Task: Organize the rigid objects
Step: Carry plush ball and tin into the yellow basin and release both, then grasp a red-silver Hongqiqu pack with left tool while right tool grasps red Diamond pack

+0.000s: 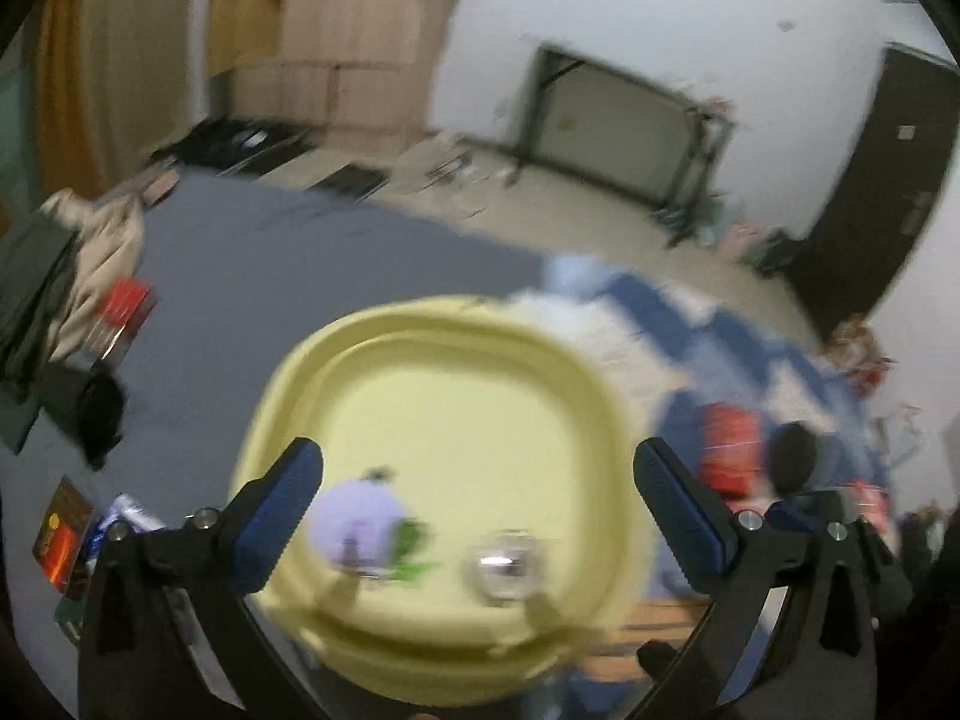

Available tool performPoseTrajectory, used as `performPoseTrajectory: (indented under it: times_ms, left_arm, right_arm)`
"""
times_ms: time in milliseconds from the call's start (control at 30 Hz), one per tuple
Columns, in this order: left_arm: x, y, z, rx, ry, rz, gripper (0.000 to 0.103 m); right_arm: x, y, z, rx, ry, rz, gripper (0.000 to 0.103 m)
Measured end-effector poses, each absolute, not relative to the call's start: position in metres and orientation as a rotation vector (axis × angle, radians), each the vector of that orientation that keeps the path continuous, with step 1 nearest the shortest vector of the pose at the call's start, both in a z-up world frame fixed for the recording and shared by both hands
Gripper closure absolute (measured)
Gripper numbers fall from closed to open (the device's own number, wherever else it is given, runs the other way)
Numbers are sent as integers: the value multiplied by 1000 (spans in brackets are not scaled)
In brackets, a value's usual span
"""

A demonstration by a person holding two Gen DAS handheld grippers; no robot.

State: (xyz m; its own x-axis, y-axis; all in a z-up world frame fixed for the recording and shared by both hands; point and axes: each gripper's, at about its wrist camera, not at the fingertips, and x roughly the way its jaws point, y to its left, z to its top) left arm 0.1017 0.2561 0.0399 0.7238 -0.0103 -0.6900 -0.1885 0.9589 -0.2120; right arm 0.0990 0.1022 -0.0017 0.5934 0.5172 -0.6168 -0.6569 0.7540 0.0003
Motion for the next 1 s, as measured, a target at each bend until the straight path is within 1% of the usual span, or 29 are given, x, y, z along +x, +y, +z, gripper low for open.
performPoseTrajectory:
  times_ms: [167,267,333,433,600,700,833,1000]
  left_arm:
    - [91,180,78,-213,677,-29,0]
    - [75,147,82,-234,685,-74,0]
    - [64,129,75,-248,736,-80,0]
    - [61,102,52,-185,856,-135,0]
    - [59,88,38,-168,897,-124,0]
    - [64,81,30,-145,899,-92,0]
    - [74,62,9,-89,933,-101,0]
    - [99,37,-32,-6,981,-131,0]
  right_arm:
    - [71,3,49,-149,591,545,0]
    - [51,-74,78,-133,566,428,0]
    - [35,-123,91,-115,563,354,0]
    - [13,-185,100,-79,575,265,0]
    - [-9,-239,87,-90,581,144,0]
    - [-4,-258,70,-19,631,119,0]
    - [16,-243,32,42,662,133,0]
    - [69,-209,-6,-63,718,187,0]
